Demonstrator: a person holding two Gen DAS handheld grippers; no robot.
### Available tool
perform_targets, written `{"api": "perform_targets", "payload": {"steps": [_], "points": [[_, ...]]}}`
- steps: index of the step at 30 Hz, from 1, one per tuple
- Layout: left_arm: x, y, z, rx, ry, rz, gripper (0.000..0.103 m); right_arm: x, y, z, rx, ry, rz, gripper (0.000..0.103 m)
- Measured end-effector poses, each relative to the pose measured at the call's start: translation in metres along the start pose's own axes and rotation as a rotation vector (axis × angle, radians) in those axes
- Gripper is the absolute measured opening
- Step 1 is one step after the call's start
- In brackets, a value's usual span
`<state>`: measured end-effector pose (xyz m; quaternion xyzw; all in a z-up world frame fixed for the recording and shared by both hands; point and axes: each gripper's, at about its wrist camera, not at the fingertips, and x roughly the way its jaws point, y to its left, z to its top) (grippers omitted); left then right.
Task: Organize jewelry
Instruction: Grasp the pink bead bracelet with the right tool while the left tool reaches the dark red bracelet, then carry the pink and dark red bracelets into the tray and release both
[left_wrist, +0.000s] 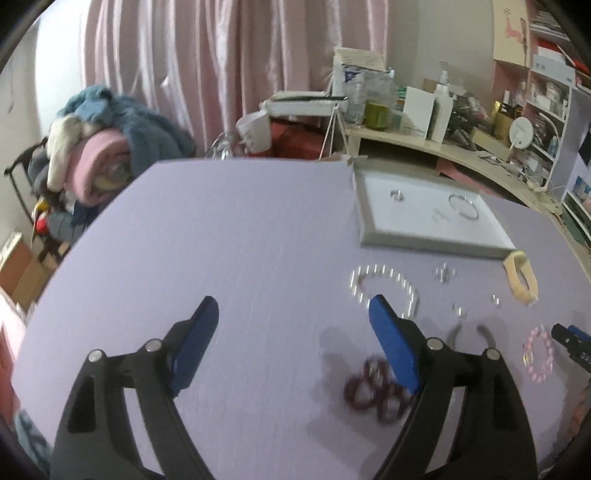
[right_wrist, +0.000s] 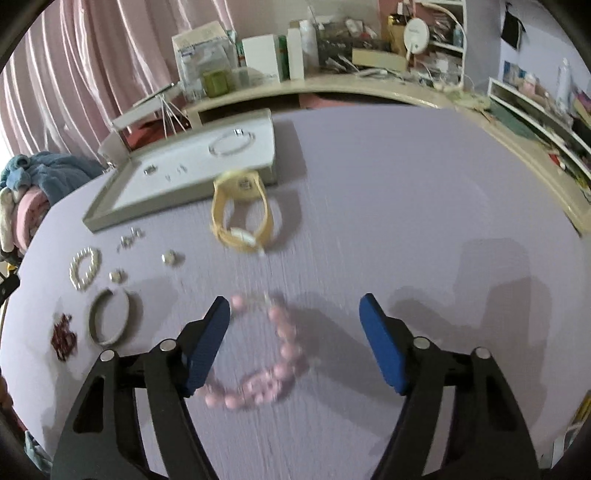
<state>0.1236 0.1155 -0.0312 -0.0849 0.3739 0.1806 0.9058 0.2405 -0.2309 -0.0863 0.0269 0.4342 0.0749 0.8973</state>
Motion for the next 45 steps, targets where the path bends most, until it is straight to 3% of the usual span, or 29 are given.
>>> {"api": "perform_targets", "payload": {"steps": [7,12,21,22,23,24,37,43,45], "points": [[-0.007,0.001,-0.034,0.005,0.032,-0.016,0.084,0.001,0.001,-0.011,-0.005,0.008,-0.019,0.066],[-0.007,-0.006,-0.04,0.02,0.034,-0.03,0.084,0.004,0.004,-0.014,-0.023,0.02,-0.025,0.064],[-0.003,-0.019,-0.042,0.058,0.046,-0.047,0.086,0.016,0.015,-0.012,-0.081,0.04,-0.085,0.051],[-0.002,-0.019,-0.042,0.059,0.047,-0.048,0.086,0.015,0.018,-0.013,-0.096,0.036,-0.078,0.038],[-0.001,-0.02,-0.042,0.061,0.049,-0.051,0.087,0.014,0.02,-0.014,-0.108,0.035,-0.069,0.016],[-0.001,-0.021,-0.043,0.062,0.051,-0.052,0.087,0.014,0.024,-0.014,-0.13,0.04,-0.074,0.014],[0.013,-0.042,-0.044,0.128,0.098,-0.113,0.089,-0.004,0.015,-0.005,-0.044,-0.008,-0.011,0.014],[0.024,-0.06,-0.046,0.197,0.115,-0.101,0.089,-0.001,0.009,-0.005,0.003,0.018,0.011,0.014],[0.031,-0.065,-0.049,0.221,0.134,-0.087,0.085,-0.001,0.007,-0.005,0.017,0.023,0.014,0.014]]}}
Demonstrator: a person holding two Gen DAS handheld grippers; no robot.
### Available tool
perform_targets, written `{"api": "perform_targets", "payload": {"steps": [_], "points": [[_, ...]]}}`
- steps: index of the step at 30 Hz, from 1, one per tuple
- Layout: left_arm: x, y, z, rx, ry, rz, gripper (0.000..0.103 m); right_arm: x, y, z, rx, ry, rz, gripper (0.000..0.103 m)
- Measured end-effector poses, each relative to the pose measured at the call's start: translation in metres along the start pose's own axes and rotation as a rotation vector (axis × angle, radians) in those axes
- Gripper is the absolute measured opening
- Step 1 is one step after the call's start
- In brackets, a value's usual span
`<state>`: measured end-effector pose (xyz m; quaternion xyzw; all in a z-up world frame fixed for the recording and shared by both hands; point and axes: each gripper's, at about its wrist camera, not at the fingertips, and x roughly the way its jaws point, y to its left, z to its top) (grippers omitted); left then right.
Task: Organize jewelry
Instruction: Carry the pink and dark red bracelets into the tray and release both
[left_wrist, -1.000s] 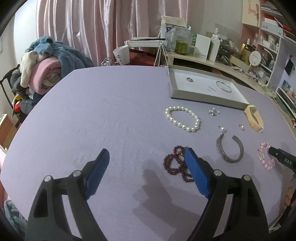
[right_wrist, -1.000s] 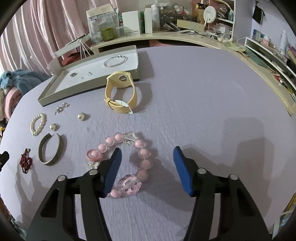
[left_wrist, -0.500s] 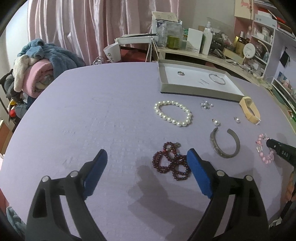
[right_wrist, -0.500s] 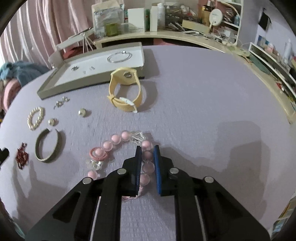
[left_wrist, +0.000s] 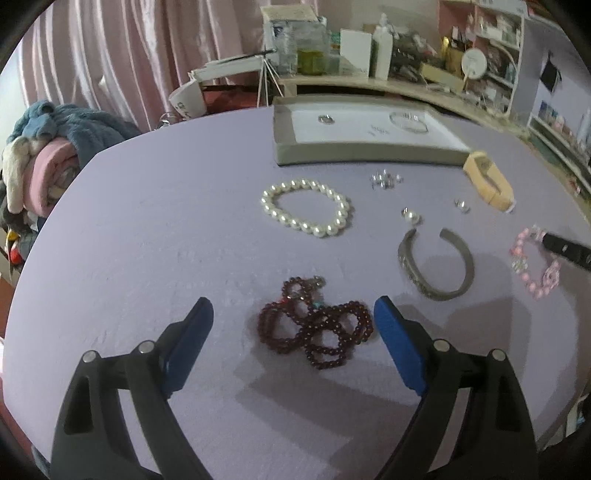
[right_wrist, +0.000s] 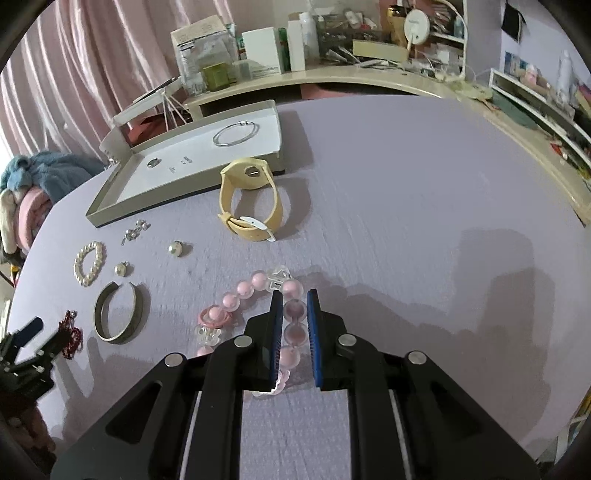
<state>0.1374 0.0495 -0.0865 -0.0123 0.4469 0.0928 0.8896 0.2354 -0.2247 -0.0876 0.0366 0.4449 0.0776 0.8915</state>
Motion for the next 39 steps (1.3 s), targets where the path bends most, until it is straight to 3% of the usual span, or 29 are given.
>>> {"api": "perform_targets", "payload": {"steps": [4,9,15,22,39], "points": [[0.009,-0.003,-0.003,-0.009,0.021,-0.041,0.063,-0.002,-0.001,0.0,0.002,-0.004,0.003,0.014],[0.008,-0.007,-0.001,0.012,0.004,-0.062,0.016,-0.006,0.0,-0.001,0.004,-0.01,0.012,0.014],[0.003,0.0,0.006,-0.006,0.004,-0.108,0.011,-0.019,0.004,0.006,-0.006,-0.041,0.051,0.014],[-0.023,0.016,0.024,-0.038,-0.054,-0.145,0.008,-0.049,0.012,0.028,-0.028,-0.13,0.11,0.014],[-0.069,0.043,0.073,-0.092,-0.155,-0.145,0.008,-0.069,0.013,0.05,-0.028,-0.206,0.14,0.014]]}}
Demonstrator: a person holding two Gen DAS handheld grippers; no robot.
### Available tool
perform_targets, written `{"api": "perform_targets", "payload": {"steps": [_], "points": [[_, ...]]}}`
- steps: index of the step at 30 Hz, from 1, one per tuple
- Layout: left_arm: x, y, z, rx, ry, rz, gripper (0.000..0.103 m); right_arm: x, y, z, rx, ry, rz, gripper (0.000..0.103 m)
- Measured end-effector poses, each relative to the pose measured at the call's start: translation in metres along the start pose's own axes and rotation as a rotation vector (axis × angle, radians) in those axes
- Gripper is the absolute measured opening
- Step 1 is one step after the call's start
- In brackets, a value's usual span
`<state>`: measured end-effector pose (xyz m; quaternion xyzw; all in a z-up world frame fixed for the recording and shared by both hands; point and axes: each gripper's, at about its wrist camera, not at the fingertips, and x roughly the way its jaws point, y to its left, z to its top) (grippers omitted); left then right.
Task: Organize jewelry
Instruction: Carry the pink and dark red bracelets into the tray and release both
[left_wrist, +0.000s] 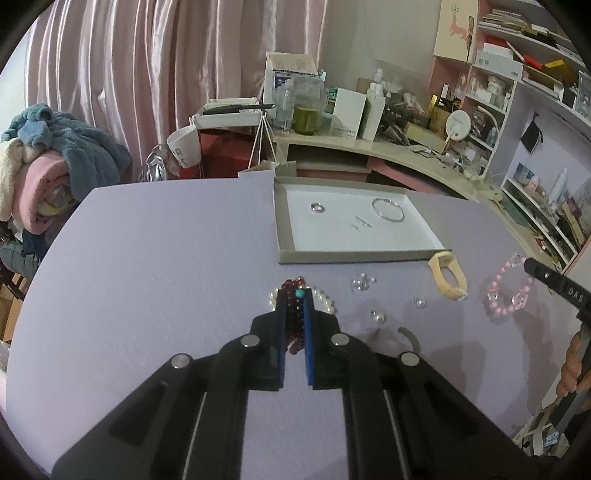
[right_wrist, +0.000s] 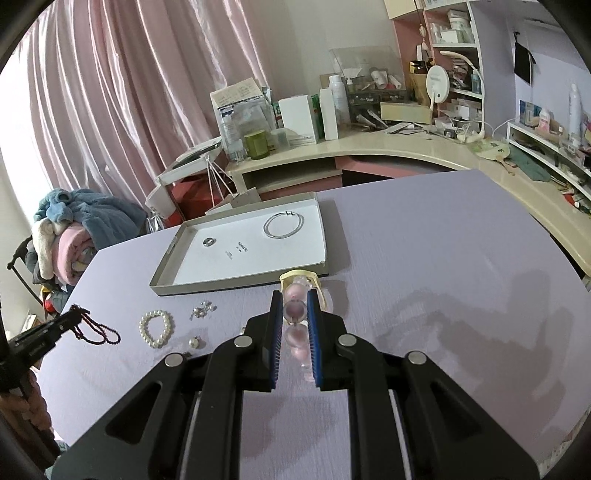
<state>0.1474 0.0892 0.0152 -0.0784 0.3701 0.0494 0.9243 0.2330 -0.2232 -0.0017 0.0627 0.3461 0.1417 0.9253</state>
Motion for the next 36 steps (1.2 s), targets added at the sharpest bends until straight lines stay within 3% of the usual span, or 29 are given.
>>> {"api": "perform_targets", "payload": {"steps": [14,23,30,36], "points": [[-0.004,0.01,0.025,-0.005,-0.028,0.018,0.008,0.004,-0.002,0.009,-0.002,0.0,-0.009,0.014],[0.008,0.008,0.075,0.046,-0.064,0.026,0.008,0.017,0.01,0.065,-0.077,-0.06,0.01,0.014],[0.035,-0.003,0.128,0.064,-0.084,-0.006,0.008,0.057,0.034,0.108,-0.132,-0.065,0.05,0.014],[0.066,-0.019,0.159,0.095,-0.09,-0.028,0.008,0.118,0.045,0.115,-0.091,0.048,0.117,0.014]]}}
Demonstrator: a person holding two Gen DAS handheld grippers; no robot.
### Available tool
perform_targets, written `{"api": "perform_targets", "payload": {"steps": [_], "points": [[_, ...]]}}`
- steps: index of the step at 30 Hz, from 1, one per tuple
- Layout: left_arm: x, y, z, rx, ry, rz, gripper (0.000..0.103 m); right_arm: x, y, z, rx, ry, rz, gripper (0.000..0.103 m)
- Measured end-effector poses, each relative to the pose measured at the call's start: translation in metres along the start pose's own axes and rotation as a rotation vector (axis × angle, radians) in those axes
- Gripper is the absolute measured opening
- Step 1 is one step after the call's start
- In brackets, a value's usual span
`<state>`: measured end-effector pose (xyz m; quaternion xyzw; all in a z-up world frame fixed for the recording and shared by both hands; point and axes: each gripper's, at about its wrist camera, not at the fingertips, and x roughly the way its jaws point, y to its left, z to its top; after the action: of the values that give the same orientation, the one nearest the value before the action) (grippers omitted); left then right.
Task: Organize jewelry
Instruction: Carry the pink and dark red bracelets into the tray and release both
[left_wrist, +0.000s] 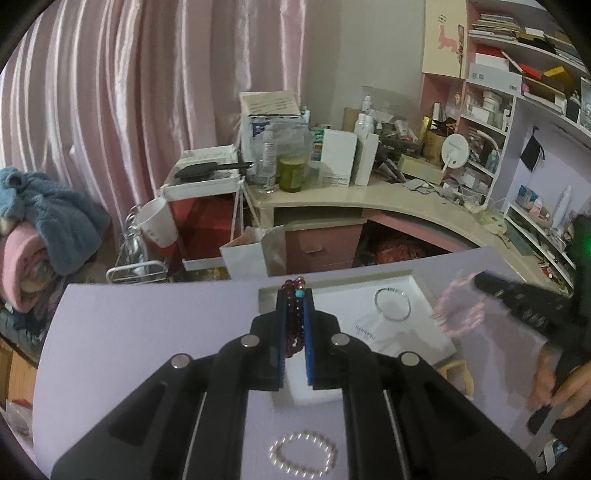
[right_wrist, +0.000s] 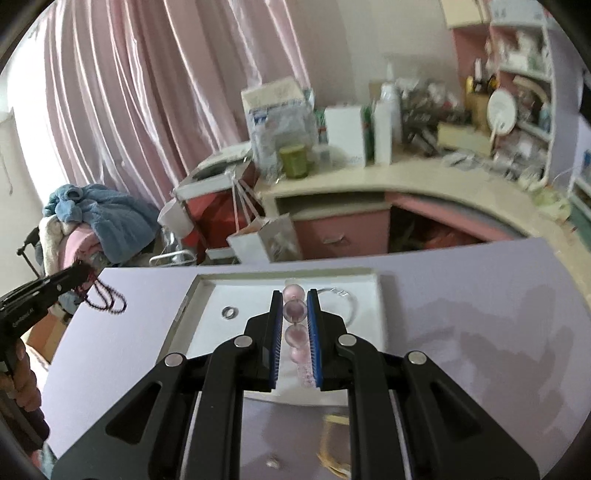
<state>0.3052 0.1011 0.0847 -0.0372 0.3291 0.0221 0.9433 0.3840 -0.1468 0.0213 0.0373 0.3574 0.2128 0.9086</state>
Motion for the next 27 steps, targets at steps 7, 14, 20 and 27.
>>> {"api": "perform_targets", "payload": {"steps": [7,14,20,27], "points": [[0.039,-0.014,0.011,0.031,0.024,-0.036,0.008,0.048,0.013,-0.005,0.022,0.102,0.066,0.014],[0.073,-0.02,0.01,0.044,0.065,-0.051,0.008,0.072,-0.001,-0.016,0.016,0.156,0.01,0.029],[0.09,-0.022,0.005,0.046,0.091,-0.06,0.008,0.056,-0.015,-0.014,0.001,0.073,-0.065,0.054],[0.116,-0.029,0.0,0.054,0.125,-0.078,0.008,0.057,-0.024,-0.015,0.024,0.063,-0.089,0.054]]}}
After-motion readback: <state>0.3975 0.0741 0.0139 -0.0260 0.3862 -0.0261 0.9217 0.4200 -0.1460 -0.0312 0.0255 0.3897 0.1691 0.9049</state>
